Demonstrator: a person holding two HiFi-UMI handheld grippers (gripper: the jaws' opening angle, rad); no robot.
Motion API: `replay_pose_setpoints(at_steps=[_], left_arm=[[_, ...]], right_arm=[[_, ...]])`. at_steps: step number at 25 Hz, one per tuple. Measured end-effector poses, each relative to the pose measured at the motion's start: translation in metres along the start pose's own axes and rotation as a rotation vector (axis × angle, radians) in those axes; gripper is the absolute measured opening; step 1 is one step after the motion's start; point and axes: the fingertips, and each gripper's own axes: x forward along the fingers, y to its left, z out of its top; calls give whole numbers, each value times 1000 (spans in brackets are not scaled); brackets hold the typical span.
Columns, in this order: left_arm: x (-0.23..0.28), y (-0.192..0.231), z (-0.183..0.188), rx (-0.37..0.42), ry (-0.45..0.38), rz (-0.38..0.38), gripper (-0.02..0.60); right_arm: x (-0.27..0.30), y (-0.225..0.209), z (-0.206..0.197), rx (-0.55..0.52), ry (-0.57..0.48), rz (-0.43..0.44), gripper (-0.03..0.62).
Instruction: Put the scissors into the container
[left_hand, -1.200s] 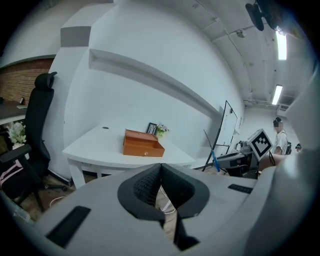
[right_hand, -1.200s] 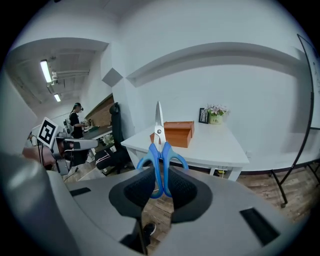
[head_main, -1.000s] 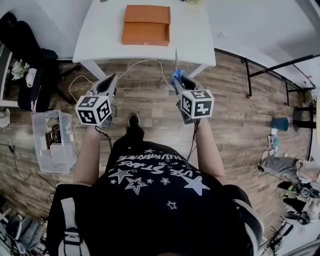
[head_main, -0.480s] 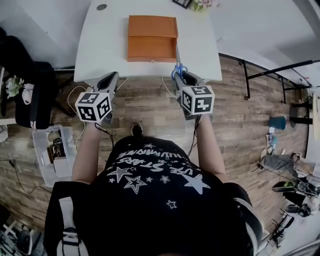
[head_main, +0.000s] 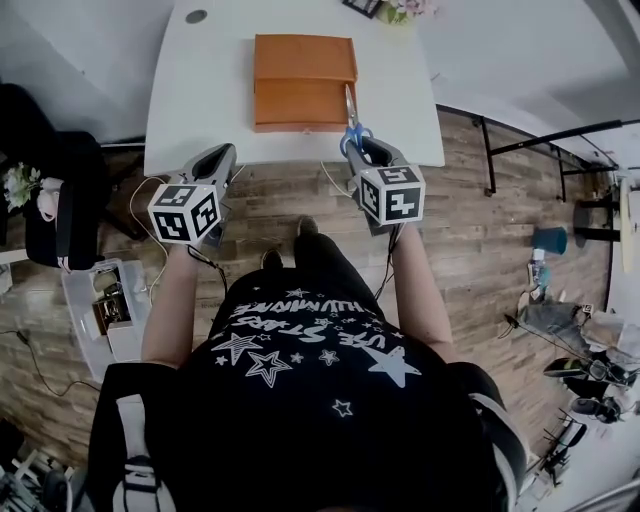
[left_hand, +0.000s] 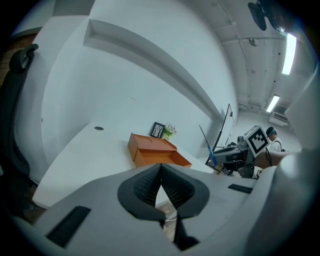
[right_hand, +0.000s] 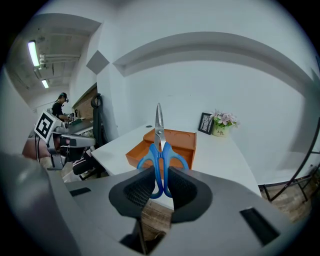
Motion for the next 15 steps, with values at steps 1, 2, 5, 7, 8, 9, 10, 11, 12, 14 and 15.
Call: replay_pose_setpoints(at_steps=[1,2,5,7,8,9,10,11,12,14,15], left_arm=[[2,1,0,-2,-1,3,20],[4,2,1,-5,-3,8,18],[11,4,6,-10,-9,21,20],[17,4,10,-8,-9,34,18],[21,5,12,-8,-8,42,19],[25,6,16,-9,-8,49,19],[30,9,19,-11,-9,55,19],[35,13,22,-11,-9,59,18],[39,18,24,-11,-7,62,19],[49,26,27,-9,-4,72,19],[55,30,30,-11,-5,76,19]], right_arm=[[3,-1,1,-8,1,3,100],[7,-3,3,-15,1,6,100],[17,-10,10,-31,0,17,100],[24,-16,16,-47,-2,31,100],[29,-19,19,-59,-1,39,100],[35,-22,24,-74,1,46,100],[41,-25,29,-91,3,53,100],[48,-26,33,-110,7,61,100],[57,-27,36,-131,14,70,100],[73,-29,40,-179,36,87,100],[80,-31,41,-208,52,98,100]])
